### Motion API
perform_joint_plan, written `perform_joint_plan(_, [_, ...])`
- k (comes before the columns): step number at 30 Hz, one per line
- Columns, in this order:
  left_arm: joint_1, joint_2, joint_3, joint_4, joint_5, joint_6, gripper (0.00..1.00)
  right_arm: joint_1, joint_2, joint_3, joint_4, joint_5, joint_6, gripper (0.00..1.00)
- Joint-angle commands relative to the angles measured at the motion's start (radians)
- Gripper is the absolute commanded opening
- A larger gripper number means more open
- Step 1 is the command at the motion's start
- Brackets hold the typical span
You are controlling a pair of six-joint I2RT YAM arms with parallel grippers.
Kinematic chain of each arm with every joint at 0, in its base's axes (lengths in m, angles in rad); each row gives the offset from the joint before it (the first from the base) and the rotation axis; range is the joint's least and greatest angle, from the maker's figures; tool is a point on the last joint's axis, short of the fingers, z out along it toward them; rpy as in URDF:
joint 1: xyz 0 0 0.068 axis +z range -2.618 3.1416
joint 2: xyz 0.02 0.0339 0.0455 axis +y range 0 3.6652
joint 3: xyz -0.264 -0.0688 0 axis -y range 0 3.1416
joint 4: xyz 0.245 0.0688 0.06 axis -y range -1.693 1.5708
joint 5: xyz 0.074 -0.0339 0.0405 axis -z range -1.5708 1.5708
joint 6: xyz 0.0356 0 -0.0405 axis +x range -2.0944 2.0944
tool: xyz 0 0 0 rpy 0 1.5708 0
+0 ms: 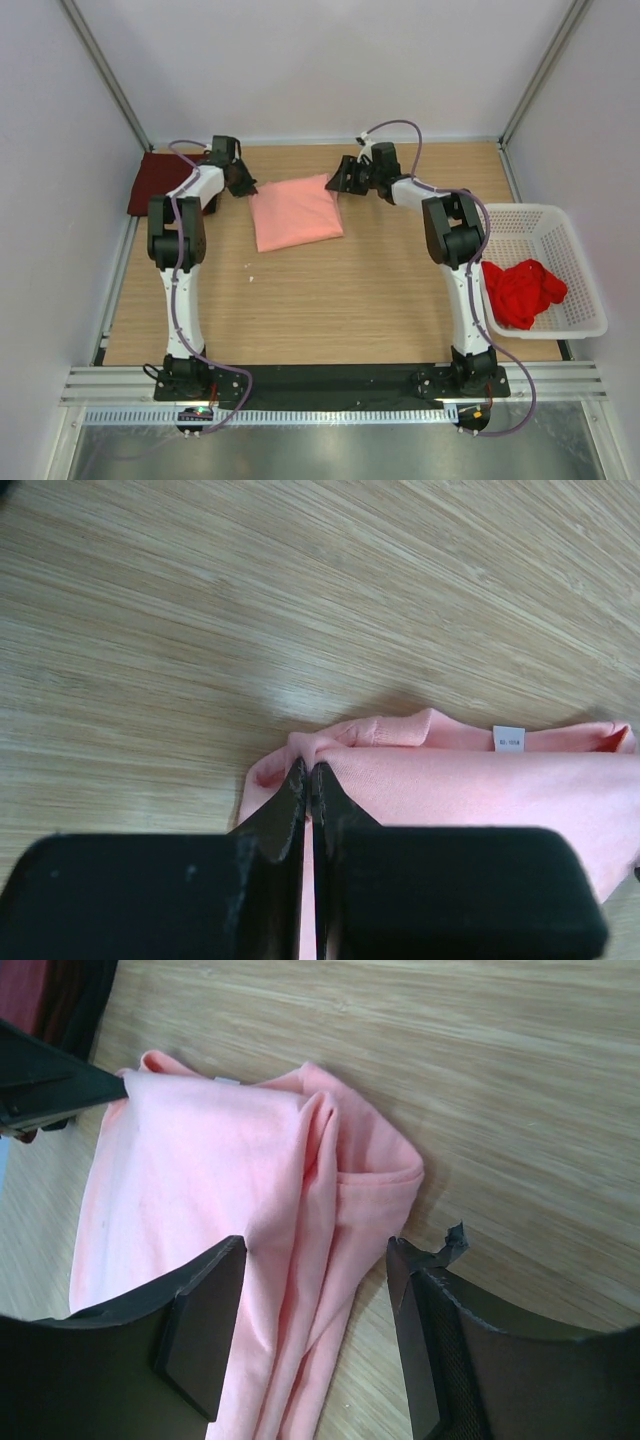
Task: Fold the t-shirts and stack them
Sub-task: Fold the tshirt
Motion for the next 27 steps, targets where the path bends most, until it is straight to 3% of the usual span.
perform_joint_plan(1, [0.017, 0.031, 0.036, -0.004, -0.023, 0.012, 0.00, 0.026, 0.011, 0.073, -0.045, -0.023, -0.040, 0.65])
perform_joint_plan(5, [0.019, 0.041, 0.036, -0.005, -0.023, 0.013, 0.00, 0.044, 0.026, 0.088, -0.079, 0.035, -0.060, 0.64])
perform_joint_plan(11, [0.030, 0.048, 0.024, -0.011, -0.041, -0.002, 0.00, 0.042, 0.019, 0.051, -0.070, 0.043, -0.049, 0.54])
perform_joint_plan(15, [0.031, 0.052, 0.036, -0.040, -0.052, -0.005, 0.00, 0.042, -0.037, -0.059, -0.029, 0.048, -0.029, 0.42])
perform_joint_plan(18, [0.031, 0.002, 0.007, -0.048, -0.053, -0.010, 0.01, 0.042, -0.107, -0.145, -0.035, 0.077, -0.022, 0.39])
perform_joint_plan(20, [0.031, -0.043, -0.006, -0.051, -0.033, -0.010, 0.06, 0.041, -0.170, -0.207, -0.039, 0.100, -0.013, 0.43])
perform_joint_plan(24, [0.031, -0.109, 0.023, -0.114, -0.018, 0.006, 0.33, 0.042, -0.253, -0.235, -0.119, 0.135, -0.006, 0.54])
perform_joint_plan(27, [0.030, -0.176, 0.036, -0.168, -0.013, 0.032, 0.34, 0.041, -0.300, -0.203, -0.239, 0.138, -0.012, 0.55])
